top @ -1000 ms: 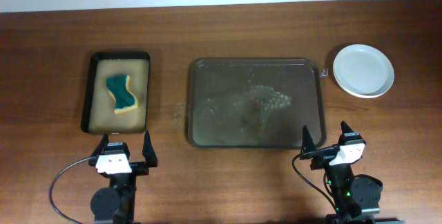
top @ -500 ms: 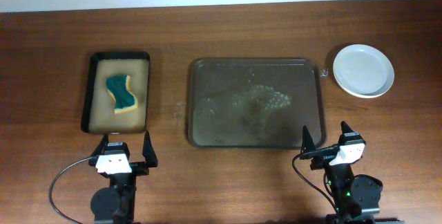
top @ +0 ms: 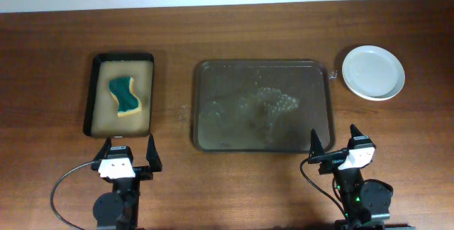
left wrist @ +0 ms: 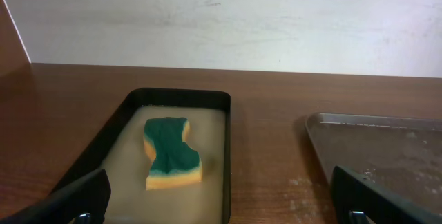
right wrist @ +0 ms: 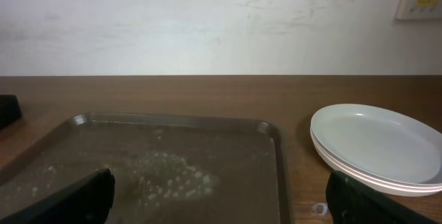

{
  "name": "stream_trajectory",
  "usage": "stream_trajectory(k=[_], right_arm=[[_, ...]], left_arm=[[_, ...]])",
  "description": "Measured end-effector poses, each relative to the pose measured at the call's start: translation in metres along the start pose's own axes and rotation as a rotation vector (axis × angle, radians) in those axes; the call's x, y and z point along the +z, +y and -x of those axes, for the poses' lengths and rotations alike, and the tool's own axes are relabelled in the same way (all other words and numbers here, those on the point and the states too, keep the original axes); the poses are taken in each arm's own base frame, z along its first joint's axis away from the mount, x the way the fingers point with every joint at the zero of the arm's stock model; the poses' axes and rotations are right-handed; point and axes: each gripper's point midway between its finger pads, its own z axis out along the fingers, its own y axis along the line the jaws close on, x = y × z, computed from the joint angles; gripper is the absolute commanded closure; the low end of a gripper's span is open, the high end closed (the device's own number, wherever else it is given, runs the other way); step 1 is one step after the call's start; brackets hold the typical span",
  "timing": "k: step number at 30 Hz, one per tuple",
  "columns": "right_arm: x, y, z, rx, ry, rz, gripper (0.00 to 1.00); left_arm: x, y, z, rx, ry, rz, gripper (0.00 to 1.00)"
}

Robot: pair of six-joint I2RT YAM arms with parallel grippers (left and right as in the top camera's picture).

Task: Clean dirty plates on tray and stack at the side

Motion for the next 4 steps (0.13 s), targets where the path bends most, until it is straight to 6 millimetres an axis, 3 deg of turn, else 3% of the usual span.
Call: stream_trajectory(k=[4], right_arm=[[0.0,0.0,0.0,0.0,0.0,0.0,0.02]], left_arm=[[0.0,0.0,-0.0001,0.0,0.0,0.0,0.01]])
